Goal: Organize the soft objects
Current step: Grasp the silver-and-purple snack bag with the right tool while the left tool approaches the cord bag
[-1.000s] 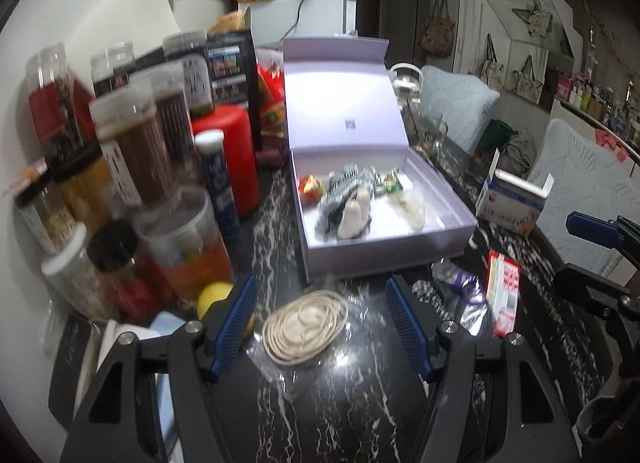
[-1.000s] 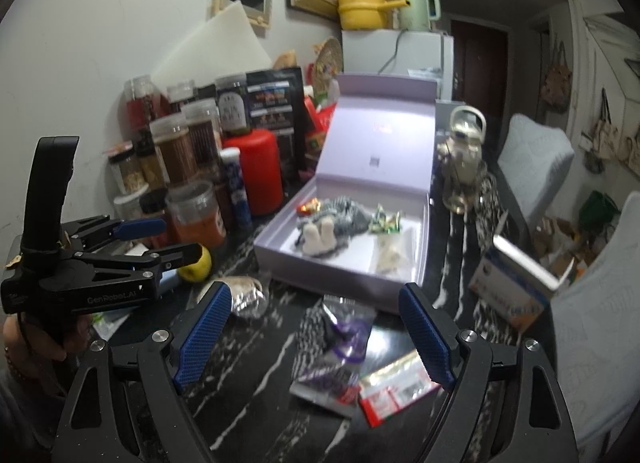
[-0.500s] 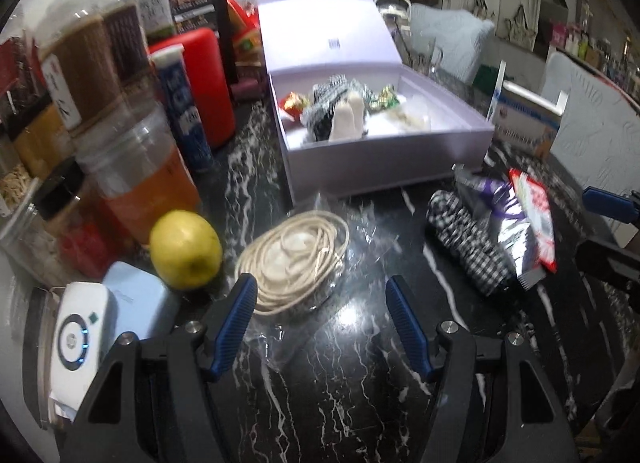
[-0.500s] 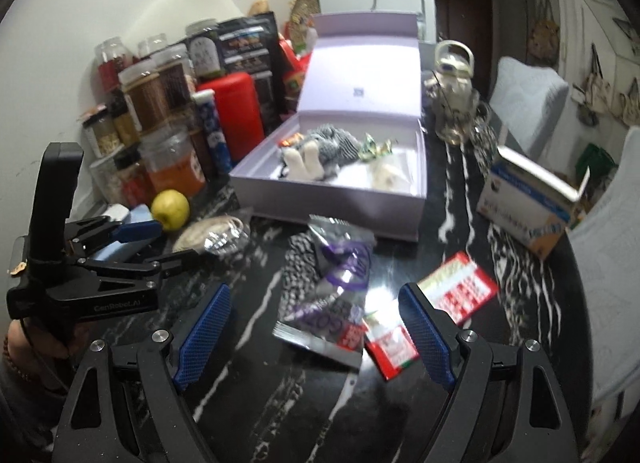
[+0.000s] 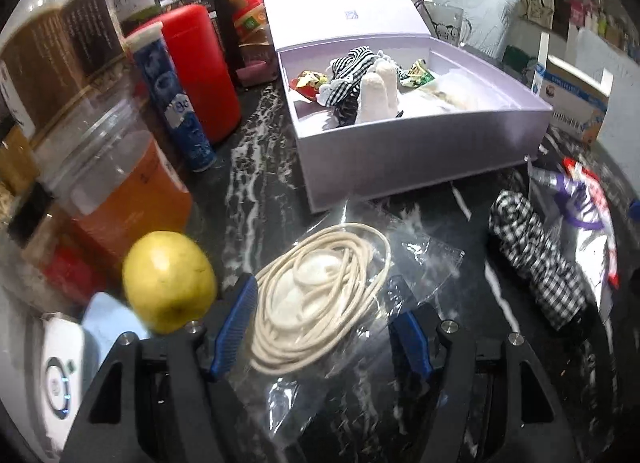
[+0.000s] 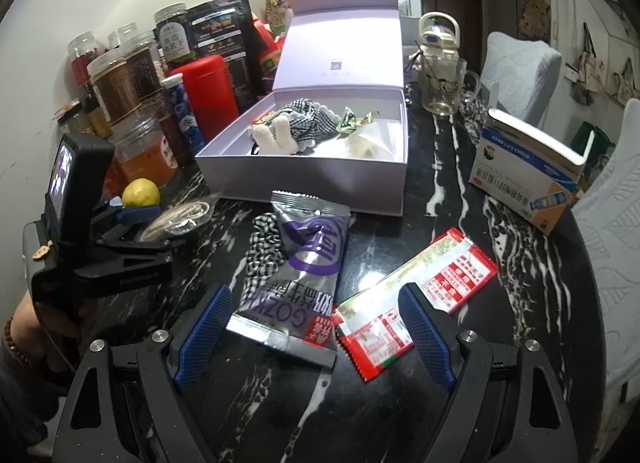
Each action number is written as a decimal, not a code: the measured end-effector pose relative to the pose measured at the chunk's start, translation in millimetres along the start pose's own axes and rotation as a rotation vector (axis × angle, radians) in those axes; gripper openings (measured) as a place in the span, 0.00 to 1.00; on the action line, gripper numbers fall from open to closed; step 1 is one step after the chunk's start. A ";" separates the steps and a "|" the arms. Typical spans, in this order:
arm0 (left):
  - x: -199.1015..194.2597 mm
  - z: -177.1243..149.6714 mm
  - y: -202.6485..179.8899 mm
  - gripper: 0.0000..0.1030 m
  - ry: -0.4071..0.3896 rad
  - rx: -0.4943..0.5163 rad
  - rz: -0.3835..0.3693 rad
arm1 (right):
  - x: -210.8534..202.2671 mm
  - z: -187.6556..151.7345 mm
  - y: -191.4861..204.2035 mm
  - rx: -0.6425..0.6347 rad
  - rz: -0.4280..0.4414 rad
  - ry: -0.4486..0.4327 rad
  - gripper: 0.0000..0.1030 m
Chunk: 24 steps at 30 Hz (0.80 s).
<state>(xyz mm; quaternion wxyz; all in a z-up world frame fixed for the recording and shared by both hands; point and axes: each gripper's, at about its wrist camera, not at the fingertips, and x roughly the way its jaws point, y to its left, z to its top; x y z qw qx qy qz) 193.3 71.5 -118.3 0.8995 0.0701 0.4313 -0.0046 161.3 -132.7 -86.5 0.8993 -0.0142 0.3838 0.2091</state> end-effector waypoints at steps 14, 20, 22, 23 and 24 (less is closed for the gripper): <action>-34.3 -17.0 -36.6 0.37 0.048 0.037 -0.087 | 42.1 5.3 -21.4 0.069 0.110 0.095 0.68; -32.1 -24.8 -48.2 0.38 0.067 0.068 -0.074 | 34.3 4.1 -17.1 0.017 0.122 0.079 0.34; -31.3 -25.1 -51.2 0.39 0.054 0.082 -0.055 | 26.5 0.7 -18.0 0.003 0.114 0.076 0.32; -30.6 -24.4 -51.6 0.39 0.049 0.082 -0.054 | 22.9 -1.0 -19.2 0.001 0.111 0.078 0.32; -29.9 -23.7 -52.0 0.39 0.045 0.081 -0.055 | 17.6 -4.1 -20.2 -0.007 0.107 0.080 0.32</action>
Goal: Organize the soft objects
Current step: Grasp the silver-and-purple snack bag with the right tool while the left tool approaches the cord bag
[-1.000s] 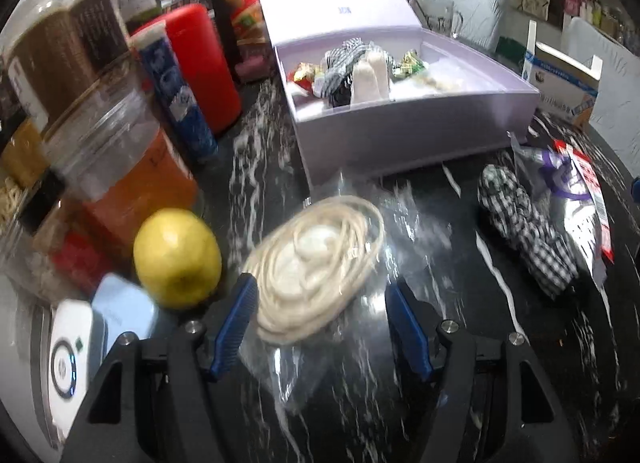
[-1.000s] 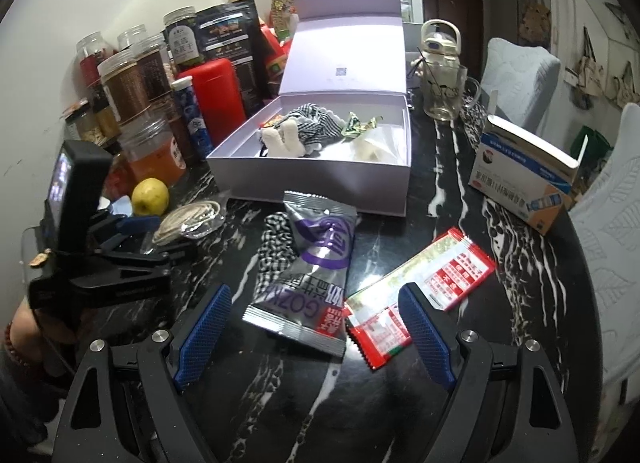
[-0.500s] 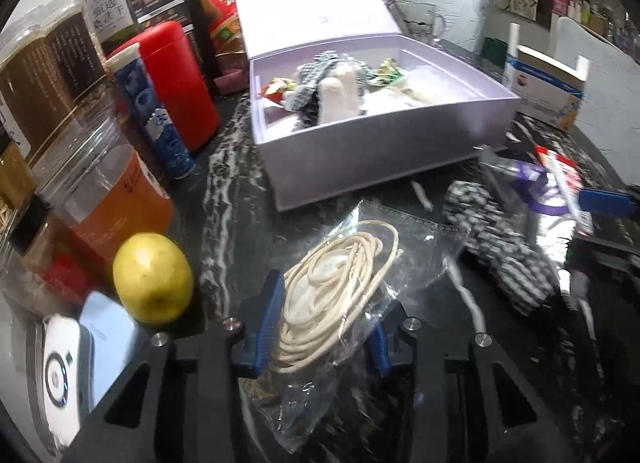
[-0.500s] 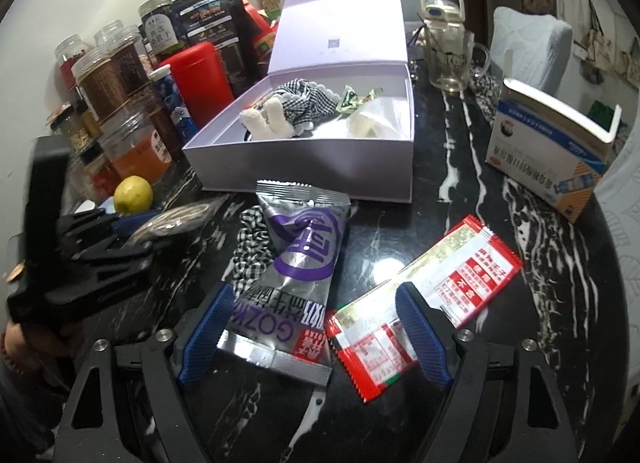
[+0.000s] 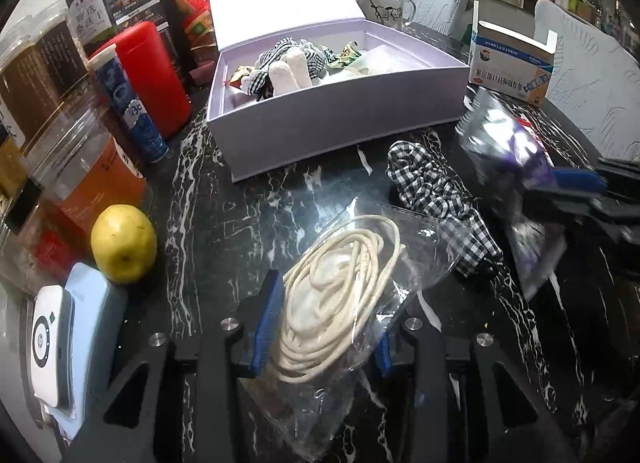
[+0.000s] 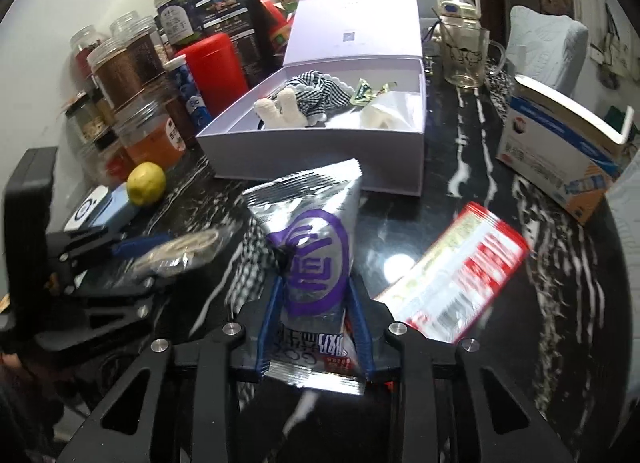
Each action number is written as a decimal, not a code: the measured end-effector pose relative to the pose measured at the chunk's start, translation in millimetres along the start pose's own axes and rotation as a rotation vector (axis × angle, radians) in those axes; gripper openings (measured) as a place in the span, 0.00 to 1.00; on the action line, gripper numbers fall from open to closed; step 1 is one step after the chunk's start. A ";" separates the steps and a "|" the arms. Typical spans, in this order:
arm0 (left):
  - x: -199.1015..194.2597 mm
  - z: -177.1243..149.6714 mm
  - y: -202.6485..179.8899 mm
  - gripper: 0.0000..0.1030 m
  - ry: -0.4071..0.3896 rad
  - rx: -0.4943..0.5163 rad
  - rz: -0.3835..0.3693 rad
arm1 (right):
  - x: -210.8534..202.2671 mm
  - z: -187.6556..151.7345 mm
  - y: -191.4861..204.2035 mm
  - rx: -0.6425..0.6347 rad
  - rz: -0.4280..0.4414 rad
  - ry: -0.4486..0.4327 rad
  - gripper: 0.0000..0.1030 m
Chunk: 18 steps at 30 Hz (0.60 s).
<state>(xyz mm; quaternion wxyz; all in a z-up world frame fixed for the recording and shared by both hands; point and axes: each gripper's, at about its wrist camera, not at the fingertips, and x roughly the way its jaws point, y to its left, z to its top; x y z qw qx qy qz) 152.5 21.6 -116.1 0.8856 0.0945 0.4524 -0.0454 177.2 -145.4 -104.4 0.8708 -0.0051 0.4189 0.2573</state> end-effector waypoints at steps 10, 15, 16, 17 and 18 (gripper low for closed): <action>5.1 2.6 4.7 0.40 -0.033 -0.041 -0.037 | -13.0 -19.3 10.5 -0.074 -0.045 0.046 0.38; 6.0 1.4 11.1 0.40 -0.033 -0.069 -0.072 | 0.9 -17.9 6.6 -0.043 -0.041 0.066 0.46; 6.3 1.5 11.3 0.40 -0.032 -0.070 -0.072 | 2.5 -18.2 6.8 -0.047 -0.049 0.067 0.46; 6.7 1.6 11.5 0.40 -0.033 -0.074 -0.073 | 4.5 -18.6 7.0 -0.051 -0.053 0.067 0.46; 6.9 1.3 11.9 0.40 -0.036 -0.078 -0.074 | 5.4 -19.0 6.8 -0.051 -0.050 0.067 0.46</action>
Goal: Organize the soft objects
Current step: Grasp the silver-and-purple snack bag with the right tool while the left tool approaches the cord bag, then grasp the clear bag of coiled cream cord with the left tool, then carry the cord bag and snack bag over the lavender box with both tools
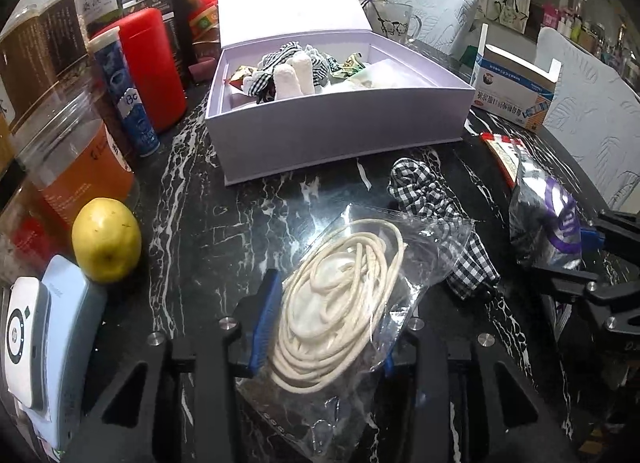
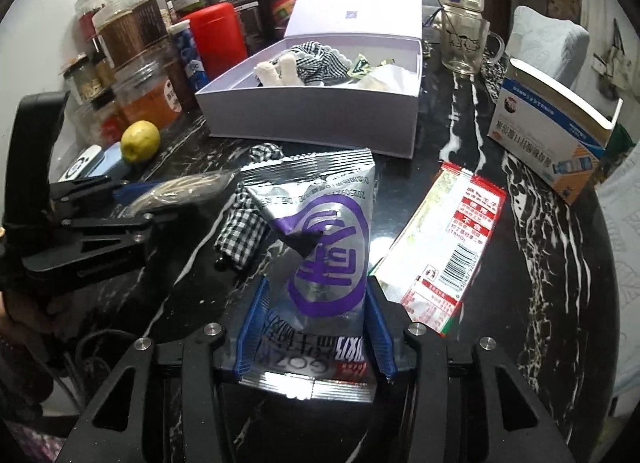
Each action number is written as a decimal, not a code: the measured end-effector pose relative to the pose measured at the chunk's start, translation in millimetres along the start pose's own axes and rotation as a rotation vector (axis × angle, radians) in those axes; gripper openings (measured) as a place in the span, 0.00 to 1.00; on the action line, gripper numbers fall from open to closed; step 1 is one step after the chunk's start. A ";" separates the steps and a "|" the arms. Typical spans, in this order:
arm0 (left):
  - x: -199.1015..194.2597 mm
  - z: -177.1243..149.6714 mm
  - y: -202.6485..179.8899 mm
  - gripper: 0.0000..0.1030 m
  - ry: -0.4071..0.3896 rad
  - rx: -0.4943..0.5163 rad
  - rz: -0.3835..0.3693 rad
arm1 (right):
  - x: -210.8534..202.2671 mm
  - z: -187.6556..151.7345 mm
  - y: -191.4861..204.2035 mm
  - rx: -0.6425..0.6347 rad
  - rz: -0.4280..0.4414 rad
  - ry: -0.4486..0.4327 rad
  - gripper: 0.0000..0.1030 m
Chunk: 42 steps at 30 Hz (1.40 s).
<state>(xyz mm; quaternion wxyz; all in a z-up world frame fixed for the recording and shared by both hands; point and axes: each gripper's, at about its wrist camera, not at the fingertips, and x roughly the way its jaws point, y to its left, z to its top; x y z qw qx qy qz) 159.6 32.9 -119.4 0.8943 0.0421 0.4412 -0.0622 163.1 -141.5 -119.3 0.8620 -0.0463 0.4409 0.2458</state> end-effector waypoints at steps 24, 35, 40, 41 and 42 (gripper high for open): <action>-27.4 -10.7 4.3 0.32 -0.043 -0.040 -0.058 | -9.0 -8.6 7.0 0.038 0.061 -0.061 0.32; -46.9 -13.9 3.8 0.23 -0.056 -0.047 -0.094 | -14.2 -17.6 17.3 0.029 0.064 -0.063 0.32; -57.9 -12.8 2.3 0.17 -0.074 -0.045 -0.113 | -16.2 -19.1 20.0 0.039 0.054 -0.065 0.32; -59.8 -12.3 2.4 0.17 -0.077 -0.043 -0.112 | -17.4 -19.6 20.1 0.042 0.059 -0.066 0.32; -63.3 -11.4 1.8 0.16 -0.086 -0.038 -0.114 | -18.6 -19.8 20.6 0.045 0.064 -0.068 0.32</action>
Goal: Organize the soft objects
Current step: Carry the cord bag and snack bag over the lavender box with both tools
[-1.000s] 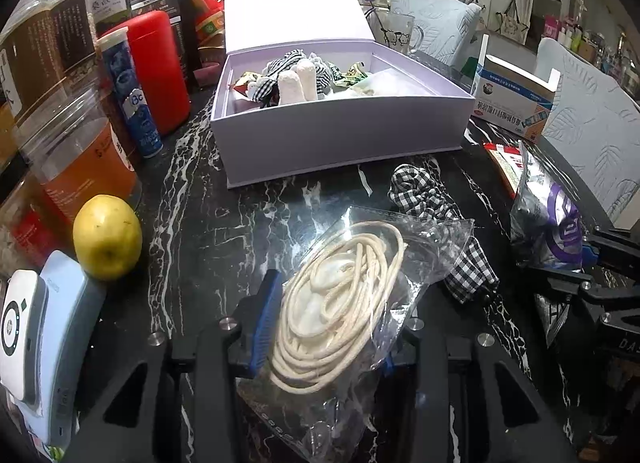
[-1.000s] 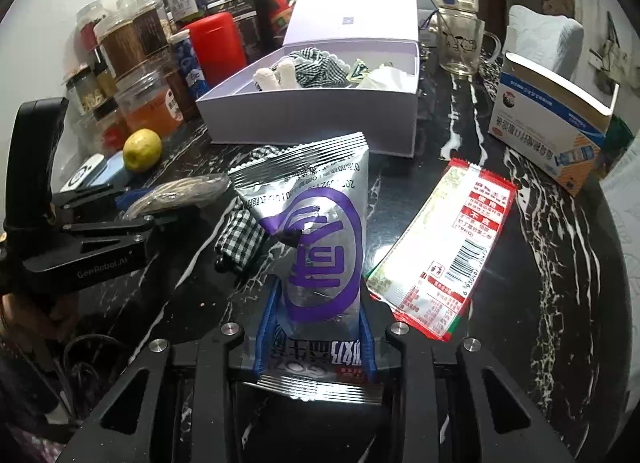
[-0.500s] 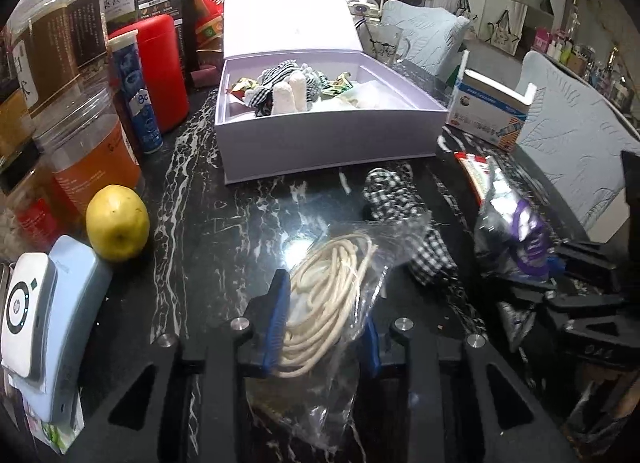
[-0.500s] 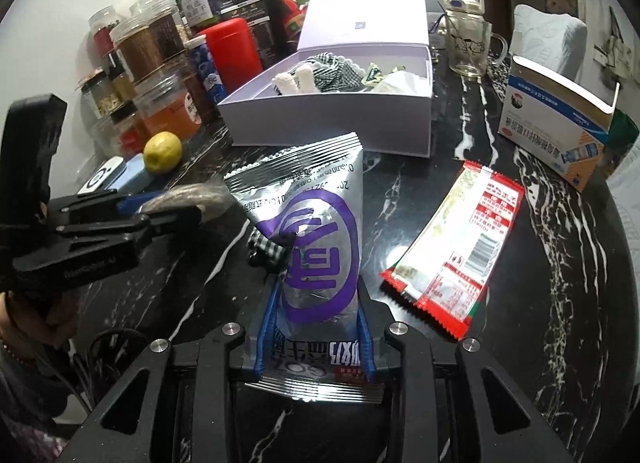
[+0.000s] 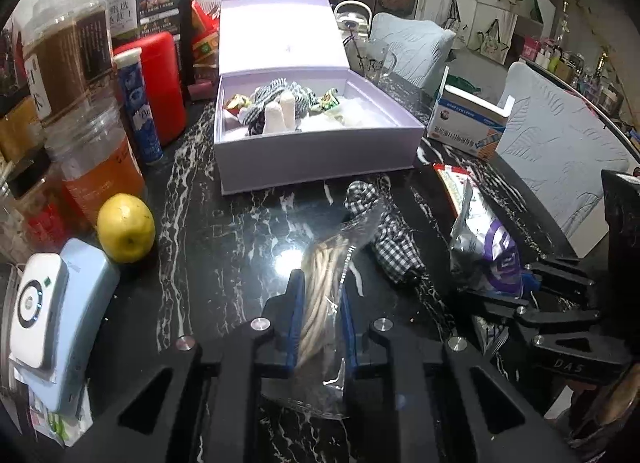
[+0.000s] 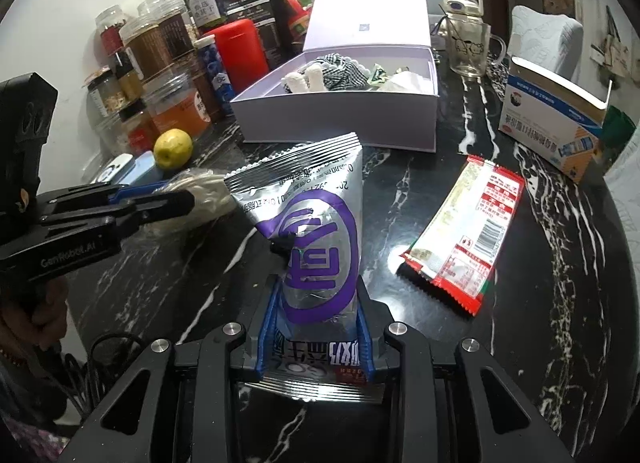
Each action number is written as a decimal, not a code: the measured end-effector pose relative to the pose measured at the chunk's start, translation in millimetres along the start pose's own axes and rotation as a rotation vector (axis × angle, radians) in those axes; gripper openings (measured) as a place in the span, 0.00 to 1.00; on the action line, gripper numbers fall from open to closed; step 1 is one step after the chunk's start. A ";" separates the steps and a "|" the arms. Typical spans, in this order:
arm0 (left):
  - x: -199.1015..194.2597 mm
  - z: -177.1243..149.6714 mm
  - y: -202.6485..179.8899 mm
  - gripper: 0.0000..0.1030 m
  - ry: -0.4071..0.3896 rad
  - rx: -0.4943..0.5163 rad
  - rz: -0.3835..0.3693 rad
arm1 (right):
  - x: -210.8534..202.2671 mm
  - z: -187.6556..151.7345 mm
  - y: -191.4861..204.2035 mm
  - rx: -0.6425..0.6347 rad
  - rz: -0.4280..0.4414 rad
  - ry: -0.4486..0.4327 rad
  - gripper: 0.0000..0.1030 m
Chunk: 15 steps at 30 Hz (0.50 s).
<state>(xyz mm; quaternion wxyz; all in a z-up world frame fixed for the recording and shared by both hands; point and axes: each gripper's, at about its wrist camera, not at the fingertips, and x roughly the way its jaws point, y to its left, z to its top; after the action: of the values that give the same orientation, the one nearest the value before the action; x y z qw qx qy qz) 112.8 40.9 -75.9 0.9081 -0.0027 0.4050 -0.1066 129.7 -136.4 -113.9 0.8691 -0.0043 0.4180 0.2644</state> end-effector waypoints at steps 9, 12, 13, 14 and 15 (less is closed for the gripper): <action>-23.7 11.2 -9.7 0.11 -0.083 0.051 -0.026 | -18.1 4.7 8.3 -0.013 0.002 -0.043 0.32; -30.2 15.8 -11.5 0.11 -0.103 0.052 -0.032 | -25.3 7.7 11.4 -0.032 0.001 -0.063 0.32; -32.3 18.1 -11.6 0.11 -0.108 0.052 -0.040 | -27.6 9.8 11.6 -0.032 0.004 -0.067 0.32; -33.2 19.3 -11.9 0.11 -0.113 0.050 -0.043 | -29.4 11.5 11.9 -0.035 0.003 -0.070 0.32; -34.9 21.7 -11.9 0.11 -0.116 0.050 -0.052 | -32.2 14.2 12.9 -0.045 -0.004 -0.077 0.32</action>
<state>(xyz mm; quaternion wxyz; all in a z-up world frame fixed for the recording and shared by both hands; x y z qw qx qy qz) 103.8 34.3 -34.6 0.9268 0.0033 0.3485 -0.1399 117.6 -136.7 -78.4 0.8847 -0.0143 0.3783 0.2720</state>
